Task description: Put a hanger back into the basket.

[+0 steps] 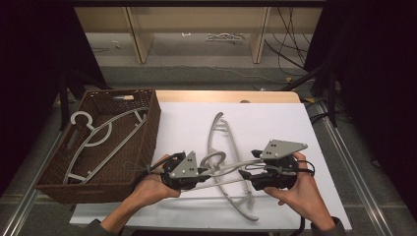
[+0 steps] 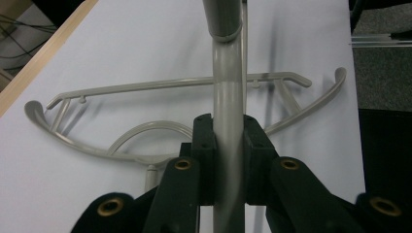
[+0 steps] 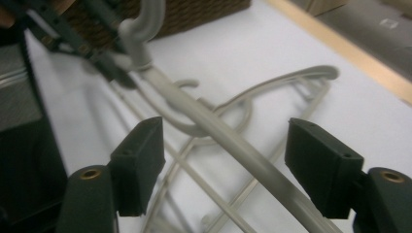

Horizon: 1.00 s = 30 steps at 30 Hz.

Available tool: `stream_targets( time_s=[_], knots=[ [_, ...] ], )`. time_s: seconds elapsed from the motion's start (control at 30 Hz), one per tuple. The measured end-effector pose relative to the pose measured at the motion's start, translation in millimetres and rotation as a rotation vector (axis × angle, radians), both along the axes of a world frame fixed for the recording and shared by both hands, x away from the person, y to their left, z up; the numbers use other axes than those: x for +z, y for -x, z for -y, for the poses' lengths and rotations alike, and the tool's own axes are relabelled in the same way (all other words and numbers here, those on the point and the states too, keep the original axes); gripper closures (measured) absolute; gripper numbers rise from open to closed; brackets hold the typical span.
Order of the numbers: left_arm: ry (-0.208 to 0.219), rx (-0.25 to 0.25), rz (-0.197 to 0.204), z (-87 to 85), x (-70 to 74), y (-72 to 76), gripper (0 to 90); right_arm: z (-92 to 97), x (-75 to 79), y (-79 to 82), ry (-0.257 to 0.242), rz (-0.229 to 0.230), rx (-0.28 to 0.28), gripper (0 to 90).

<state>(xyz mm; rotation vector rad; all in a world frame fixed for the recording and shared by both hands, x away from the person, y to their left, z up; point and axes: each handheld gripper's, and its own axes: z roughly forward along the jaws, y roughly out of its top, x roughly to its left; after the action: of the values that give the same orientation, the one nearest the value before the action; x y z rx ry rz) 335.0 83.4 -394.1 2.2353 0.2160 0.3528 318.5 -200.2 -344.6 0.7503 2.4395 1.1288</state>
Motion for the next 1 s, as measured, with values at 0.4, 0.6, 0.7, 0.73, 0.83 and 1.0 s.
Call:
stream_targets(
  time_s=[0.4, 0.6, 0.7, 0.73, 0.83, 1.0],
  knots=[
    [0.098, 0.136, -0.105, -17.2, 7.7, -20.2, 79.3, 10.6, 3.1, 2.3, -0.162, 0.111, -0.091, 26.1],
    [0.178, 0.200, -0.150, -28.9, 16.5, -28.5, 79.3, 10.6, -4.4, 5.0, -0.182, 0.122, -0.097, 26.1],
    [0.193, 0.209, -0.161, -33.9, 22.2, -28.8, 79.3, 11.1, -8.4, 6.6, -0.200, 0.122, -0.095, 26.1],
    [0.202, 0.208, -0.164, -35.5, 24.1, -29.0, 79.3, 11.1, -11.1, 7.4, -0.206, 0.126, -0.103, 26.1],
    [0.242, 0.222, -0.195, -42.4, 33.2, -29.2, 79.3, 13.1, -18.9, 10.0, -0.217, 0.120, -0.110, 26.1],
    [0.261, 0.239, -0.191, -51.3, 52.2, -28.0, 79.3, 15.7, -30.5, 13.7, -0.238, 0.135, -0.123, 24.1]
  ],
)
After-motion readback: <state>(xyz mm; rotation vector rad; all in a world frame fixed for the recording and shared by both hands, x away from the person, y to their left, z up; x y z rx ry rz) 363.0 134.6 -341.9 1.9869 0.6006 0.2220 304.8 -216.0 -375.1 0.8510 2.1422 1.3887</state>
